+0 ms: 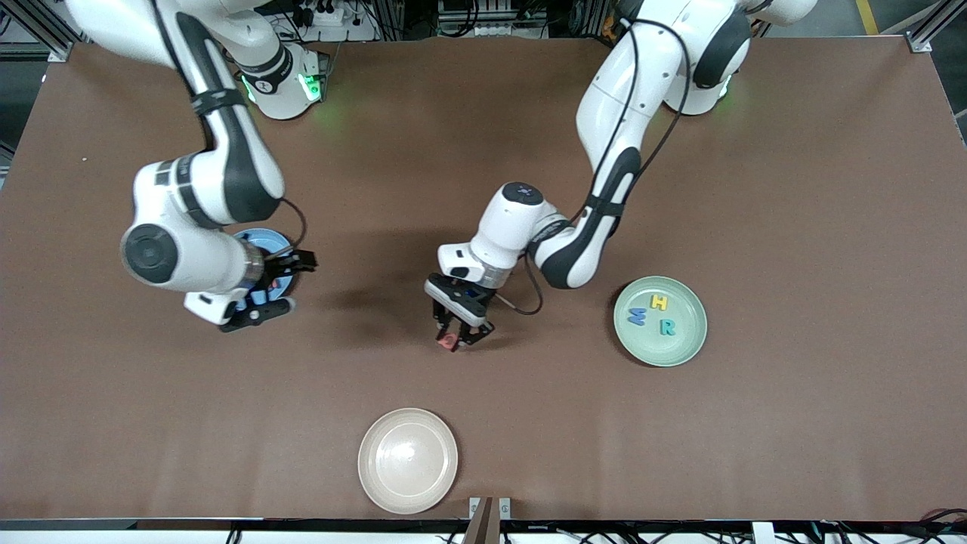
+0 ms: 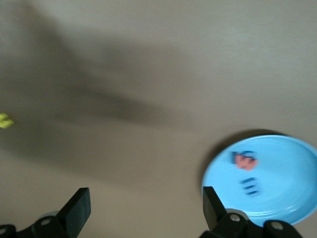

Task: Sort upper and lower case letters into plates
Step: 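Carry the Q over the green plate and open the left gripper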

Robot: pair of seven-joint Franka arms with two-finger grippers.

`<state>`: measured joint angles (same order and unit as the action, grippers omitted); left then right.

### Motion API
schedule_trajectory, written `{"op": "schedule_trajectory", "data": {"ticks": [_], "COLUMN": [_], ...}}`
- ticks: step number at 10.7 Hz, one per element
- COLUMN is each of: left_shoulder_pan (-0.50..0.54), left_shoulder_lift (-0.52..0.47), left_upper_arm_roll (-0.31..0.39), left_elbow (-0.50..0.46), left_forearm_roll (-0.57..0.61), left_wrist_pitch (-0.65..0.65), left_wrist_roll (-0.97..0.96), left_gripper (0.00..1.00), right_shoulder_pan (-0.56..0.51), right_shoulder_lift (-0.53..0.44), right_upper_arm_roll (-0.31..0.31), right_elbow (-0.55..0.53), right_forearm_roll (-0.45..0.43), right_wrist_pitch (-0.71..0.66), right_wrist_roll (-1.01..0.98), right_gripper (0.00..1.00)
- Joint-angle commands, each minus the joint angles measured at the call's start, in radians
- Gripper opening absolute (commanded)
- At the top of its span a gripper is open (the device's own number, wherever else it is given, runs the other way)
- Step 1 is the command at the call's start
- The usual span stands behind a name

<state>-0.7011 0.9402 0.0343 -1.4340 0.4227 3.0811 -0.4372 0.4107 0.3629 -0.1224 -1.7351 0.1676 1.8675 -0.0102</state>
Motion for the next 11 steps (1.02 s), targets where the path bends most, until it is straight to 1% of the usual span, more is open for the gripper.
{"op": "schedule_trajectory", "data": {"ticks": [1,3,4,6,7,8,9,10,11], "left_shoulder_pan": [0.142,0.285,0.390,0.637,0.761,0.882,0.979,1.027,1.040], "left_shoulder_lift": [-0.196,-0.305,-0.349,-0.424,-0.437,-0.434,-0.426,-0.411,-0.396], "left_upper_arm_roll": [-0.075,-0.134,-0.195,-0.356,-0.429,-0.501,-0.545,-0.551,-0.551], "left_elbow": [-0.308,-0.475,-0.555,-0.682,-0.724,-0.744,-0.755,-0.753,-0.746], "left_forearm_roll": [-0.005,-0.002,-0.002,0.004,0.005,0.007,0.007,0.007,0.007], "left_wrist_pitch": [-0.004,-0.004,-0.004,-0.004,-0.004,-0.004,-0.004,-0.004,-0.004], "left_wrist_roll": [0.121,0.219,0.254,0.348,0.420,0.510,0.597,0.668,0.698], "left_gripper": [0.00,0.00,0.00,0.00,0.00,0.00,0.00,0.00,0.00], "right_shoulder_pan": [0.089,0.152,0.192,0.267,0.299,0.313,0.328,0.333,0.344], "right_shoulder_lift": [-0.002,0.010,0.027,0.076,0.106,0.137,0.154,0.171,0.178], "right_upper_arm_roll": [0.042,0.079,0.084,0.101,0.105,0.107,0.119,0.122,0.122], "right_elbow": [0.023,0.019,0.020,0.020,0.020,0.019,0.016,0.017,0.017], "right_forearm_roll": [0.023,0.039,0.040,0.036,0.032,0.030,0.029,0.029,0.029], "right_wrist_pitch": [0.022,0.090,0.119,0.197,0.238,0.275,0.292,0.297,0.332], "right_wrist_roll": [0.262,0.454,0.576,0.784,0.876,0.965,1.025,1.094,1.186], "right_gripper": [1.00,1.00,1.00,1.00,1.00,1.00,1.00,0.98,0.90]}}
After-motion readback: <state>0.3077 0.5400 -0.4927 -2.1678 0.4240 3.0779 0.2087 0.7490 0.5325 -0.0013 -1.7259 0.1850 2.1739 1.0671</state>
